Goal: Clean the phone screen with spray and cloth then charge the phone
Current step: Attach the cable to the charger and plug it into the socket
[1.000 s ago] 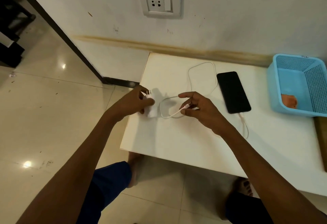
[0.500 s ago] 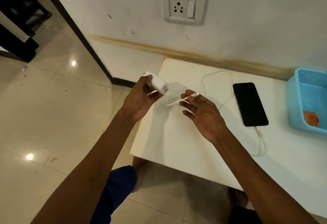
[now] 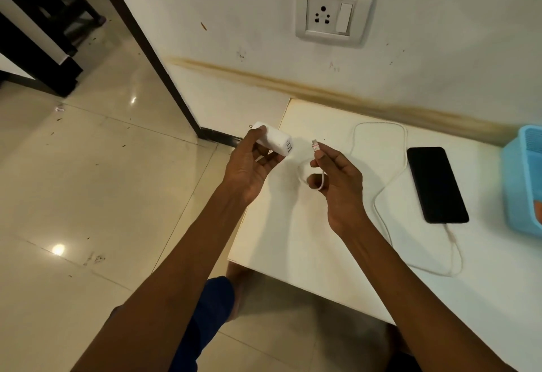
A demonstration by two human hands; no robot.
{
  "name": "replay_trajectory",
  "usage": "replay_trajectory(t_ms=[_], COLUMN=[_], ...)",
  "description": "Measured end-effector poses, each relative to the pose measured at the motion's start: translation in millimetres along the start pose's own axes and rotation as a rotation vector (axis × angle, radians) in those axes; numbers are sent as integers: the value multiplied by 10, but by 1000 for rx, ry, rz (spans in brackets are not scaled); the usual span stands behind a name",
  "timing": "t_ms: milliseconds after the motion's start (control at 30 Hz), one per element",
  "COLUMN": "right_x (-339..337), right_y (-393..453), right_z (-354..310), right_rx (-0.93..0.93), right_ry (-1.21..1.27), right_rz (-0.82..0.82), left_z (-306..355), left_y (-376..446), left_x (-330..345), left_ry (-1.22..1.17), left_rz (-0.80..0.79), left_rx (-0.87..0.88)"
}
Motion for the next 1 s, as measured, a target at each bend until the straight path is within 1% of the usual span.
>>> replay_trajectory(t_ms=[100, 233, 367, 600, 767, 900, 1000], right_x=[66, 130, 131, 154, 159, 197, 196], right_y=[35, 36, 12, -28, -29, -72, -77], right_z=[2, -3, -11, -36, -54, -99, -137], right_rx=[-101, -193, -242, -476, -562, -682, -720], right_ry=[-190, -401, -400, -642, -773, -870, -898], right_rz=[28, 13, 1, 55, 59, 49, 53], left_z=[6, 7, 11, 5, -7, 4, 29], left_y=[3, 0, -14, -14, -6, 3, -7], left_x=[-12, -36, -19, -8, -20, -38, -32], left_ry=[-23, -41, -61, -54, -34, -22, 20], left_rz=[20, 21, 12, 35, 30, 26, 16], left_rx=[11, 17, 20, 12, 5, 16, 35])
Point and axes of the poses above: each hand's wrist, its own y-axis towards the middle knuckle, its own x-axis out of the palm, z = x × y, the point moved 4 cm from there along y, towards the middle knuckle, and after that the axes turned 2 degrees about y, right-handed, at the moved point
